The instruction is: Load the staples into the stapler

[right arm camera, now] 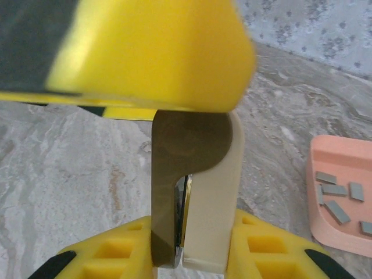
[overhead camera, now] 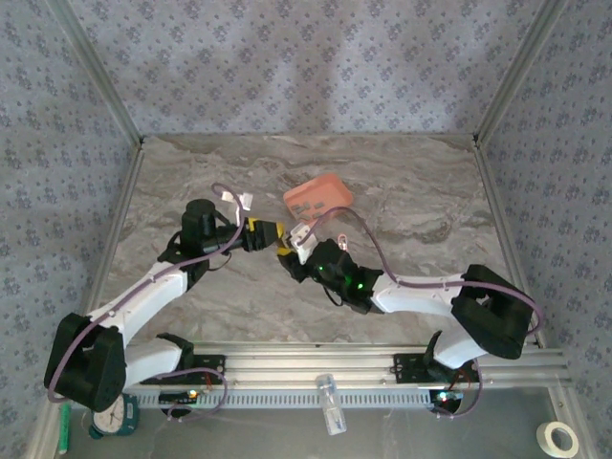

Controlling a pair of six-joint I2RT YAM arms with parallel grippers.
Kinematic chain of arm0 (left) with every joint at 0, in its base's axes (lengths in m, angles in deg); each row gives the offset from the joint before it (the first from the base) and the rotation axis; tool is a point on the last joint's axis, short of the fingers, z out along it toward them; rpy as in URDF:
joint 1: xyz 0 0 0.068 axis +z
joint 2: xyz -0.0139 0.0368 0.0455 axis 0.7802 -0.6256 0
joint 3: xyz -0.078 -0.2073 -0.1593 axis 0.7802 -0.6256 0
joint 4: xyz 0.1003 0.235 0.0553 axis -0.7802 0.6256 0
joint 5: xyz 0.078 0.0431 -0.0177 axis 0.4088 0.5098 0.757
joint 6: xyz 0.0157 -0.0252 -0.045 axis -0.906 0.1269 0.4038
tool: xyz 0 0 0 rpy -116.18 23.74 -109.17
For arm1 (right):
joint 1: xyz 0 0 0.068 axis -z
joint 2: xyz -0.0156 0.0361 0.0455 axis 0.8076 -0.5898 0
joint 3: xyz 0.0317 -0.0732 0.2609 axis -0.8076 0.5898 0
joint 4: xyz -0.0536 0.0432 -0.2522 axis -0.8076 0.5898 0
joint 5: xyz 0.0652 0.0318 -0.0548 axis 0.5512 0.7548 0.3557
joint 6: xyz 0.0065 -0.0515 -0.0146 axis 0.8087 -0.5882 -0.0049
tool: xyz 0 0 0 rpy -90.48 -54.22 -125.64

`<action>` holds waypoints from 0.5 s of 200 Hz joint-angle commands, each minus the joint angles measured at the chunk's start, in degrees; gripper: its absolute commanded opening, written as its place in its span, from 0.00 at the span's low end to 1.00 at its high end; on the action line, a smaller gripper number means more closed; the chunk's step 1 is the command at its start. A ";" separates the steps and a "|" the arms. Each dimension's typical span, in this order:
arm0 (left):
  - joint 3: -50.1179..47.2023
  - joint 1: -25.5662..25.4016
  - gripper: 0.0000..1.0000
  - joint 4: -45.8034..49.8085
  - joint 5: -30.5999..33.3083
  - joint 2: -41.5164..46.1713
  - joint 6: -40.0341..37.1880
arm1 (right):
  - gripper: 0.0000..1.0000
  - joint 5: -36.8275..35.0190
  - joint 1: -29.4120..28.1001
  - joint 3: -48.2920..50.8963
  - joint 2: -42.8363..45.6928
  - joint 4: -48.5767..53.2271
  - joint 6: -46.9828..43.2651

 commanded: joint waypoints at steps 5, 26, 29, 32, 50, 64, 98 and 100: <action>0.78 -0.85 0.63 -1.21 -0.72 -0.23 -0.07 | 0.30 -5.62 -0.22 -1.07 1.53 0.18 -3.91; 0.98 -1.23 0.61 -1.98 -0.19 -1.63 0.00 | 0.30 -6.00 -0.22 -1.16 1.70 -1.23 -5.14; 1.11 -1.25 0.60 -2.04 -0.07 -1.87 -0.08 | 0.30 -5.93 -0.26 -1.14 1.70 -1.39 -5.41; 1.27 -1.21 0.59 -2.01 -0.01 -2.09 -0.06 | 0.30 -5.85 -0.24 -1.20 1.67 -1.51 -5.57; 1.57 -1.34 0.55 -3.70 0.42 -3.22 0.55 | 0.30 -5.29 -0.10 -1.88 1.55 -1.61 -6.95; 2.10 -1.32 0.52 -4.79 0.23 -4.17 1.07 | 0.30 -4.87 0.07 -2.29 1.60 -1.74 -7.61; 3.40 -1.43 0.43 -5.60 -1.83 -5.47 0.09 | 0.30 -3.47 0.78 -2.95 1.61 -2.37 -8.25; 3.48 -1.38 0.42 -5.67 -2.00 -5.52 0.01 | 0.30 -3.44 0.81 -2.97 1.61 -2.39 -8.25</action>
